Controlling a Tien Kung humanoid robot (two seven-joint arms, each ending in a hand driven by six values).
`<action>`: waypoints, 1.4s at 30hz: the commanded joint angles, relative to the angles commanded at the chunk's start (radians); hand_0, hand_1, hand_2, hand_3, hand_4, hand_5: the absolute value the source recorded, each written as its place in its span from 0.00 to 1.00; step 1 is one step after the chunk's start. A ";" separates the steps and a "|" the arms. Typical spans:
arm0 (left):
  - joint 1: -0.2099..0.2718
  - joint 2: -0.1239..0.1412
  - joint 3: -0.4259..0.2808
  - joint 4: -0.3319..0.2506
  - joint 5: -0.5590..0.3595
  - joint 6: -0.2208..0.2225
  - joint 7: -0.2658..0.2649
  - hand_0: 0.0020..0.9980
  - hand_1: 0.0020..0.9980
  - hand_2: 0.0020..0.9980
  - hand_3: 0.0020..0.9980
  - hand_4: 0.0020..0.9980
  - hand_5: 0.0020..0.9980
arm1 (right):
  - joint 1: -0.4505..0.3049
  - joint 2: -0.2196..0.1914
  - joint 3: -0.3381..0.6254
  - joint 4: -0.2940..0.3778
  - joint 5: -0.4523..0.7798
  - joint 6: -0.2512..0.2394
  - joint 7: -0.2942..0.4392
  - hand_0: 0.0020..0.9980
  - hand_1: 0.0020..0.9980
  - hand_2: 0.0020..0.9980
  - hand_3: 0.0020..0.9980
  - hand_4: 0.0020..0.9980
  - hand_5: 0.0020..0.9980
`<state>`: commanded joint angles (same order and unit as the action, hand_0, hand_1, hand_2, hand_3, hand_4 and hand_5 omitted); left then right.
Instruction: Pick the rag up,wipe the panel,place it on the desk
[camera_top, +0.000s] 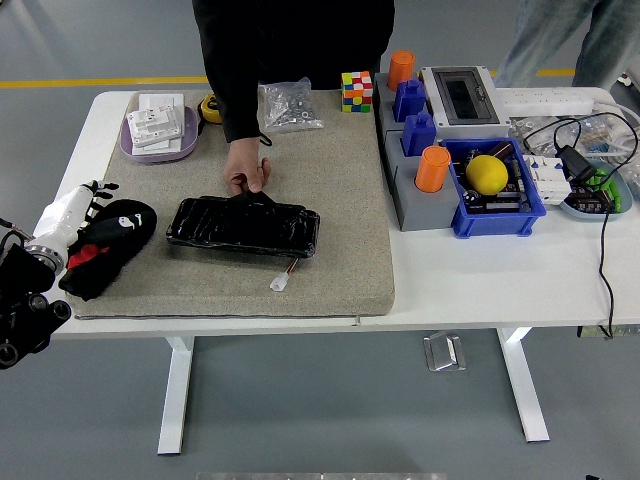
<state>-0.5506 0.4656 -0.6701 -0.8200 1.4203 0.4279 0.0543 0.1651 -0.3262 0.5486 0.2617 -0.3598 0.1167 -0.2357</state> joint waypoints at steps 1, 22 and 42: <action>0.001 0.004 -0.007 -0.009 0.012 -0.002 0.005 0.56 0.73 0.81 0.85 1.00 0.79 | 0.000 0.000 0.001 0.000 0.000 0.000 0.000 0.78 0.64 0.72 0.65 1.00 0.54; 0.113 0.117 -0.313 -0.385 -0.032 -0.004 0.027 0.53 0.70 0.78 0.83 1.00 0.75 | -0.010 0.002 0.017 -0.004 -0.004 0.000 -0.002 0.78 0.64 0.72 0.65 1.00 0.54; 0.177 0.180 -0.407 -0.556 -0.198 -0.004 -0.005 0.52 0.68 0.76 0.82 1.00 0.71 | -0.007 0.016 0.006 -0.002 -0.014 -0.006 -0.007 0.78 0.64 0.72 0.65 1.00 0.54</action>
<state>-0.3740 0.6460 -1.0772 -1.3758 1.2225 0.4243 0.0492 0.1576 -0.3104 0.5548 0.2595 -0.3733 0.1104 -0.2425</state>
